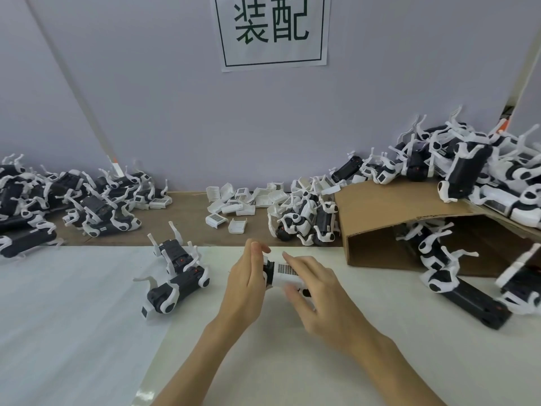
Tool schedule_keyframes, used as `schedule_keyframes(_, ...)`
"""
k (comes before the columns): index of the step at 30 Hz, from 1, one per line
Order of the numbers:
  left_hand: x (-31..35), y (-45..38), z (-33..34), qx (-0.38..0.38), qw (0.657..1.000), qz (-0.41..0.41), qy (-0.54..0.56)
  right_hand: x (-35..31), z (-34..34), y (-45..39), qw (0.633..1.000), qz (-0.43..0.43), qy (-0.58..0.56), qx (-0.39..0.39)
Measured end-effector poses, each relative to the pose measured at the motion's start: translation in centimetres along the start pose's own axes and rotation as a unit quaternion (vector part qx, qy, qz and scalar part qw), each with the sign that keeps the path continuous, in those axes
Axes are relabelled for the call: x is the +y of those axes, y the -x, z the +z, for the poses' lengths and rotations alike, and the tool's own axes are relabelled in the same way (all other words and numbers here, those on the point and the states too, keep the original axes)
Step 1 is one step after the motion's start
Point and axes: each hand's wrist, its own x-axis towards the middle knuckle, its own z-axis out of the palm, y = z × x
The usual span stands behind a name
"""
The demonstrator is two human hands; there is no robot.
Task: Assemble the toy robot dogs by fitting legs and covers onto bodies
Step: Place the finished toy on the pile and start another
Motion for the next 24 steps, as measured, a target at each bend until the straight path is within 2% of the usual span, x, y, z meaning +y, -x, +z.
schedule_keyframes(4, 0.2, 0.1, 0.0, -0.004, 1.0, 0.003, -0.001, -0.1, 0.4, -0.4, 0.988, 0.032, -0.114, 0.1)
schedule_keyframes(6, 0.3, 0.2, 0.1, -0.003, 1.0, 0.008, -0.009, 0.0, 0.3, -0.5, 0.983, 0.026, -0.141, 0.115)
schedule_keyframes(11, 0.5, 0.3, 0.2, -0.016, 1.0, 0.02, -0.018, 0.7, 0.9, -0.4, 0.999, 0.0, -0.026, 0.046)
schedule_keyframes(16, 0.9, 0.5, 0.4, -0.019, 0.999, 0.022, -0.033, 0.5, 1.1, -0.6, 0.991, -0.038, 0.091, 0.096)
schedule_keyframes(24, 1.3, 0.7, 0.7, -0.015, 0.996, 0.032, -0.079, -0.3, 1.1, -0.7, 0.988, -0.039, 0.099, 0.114)
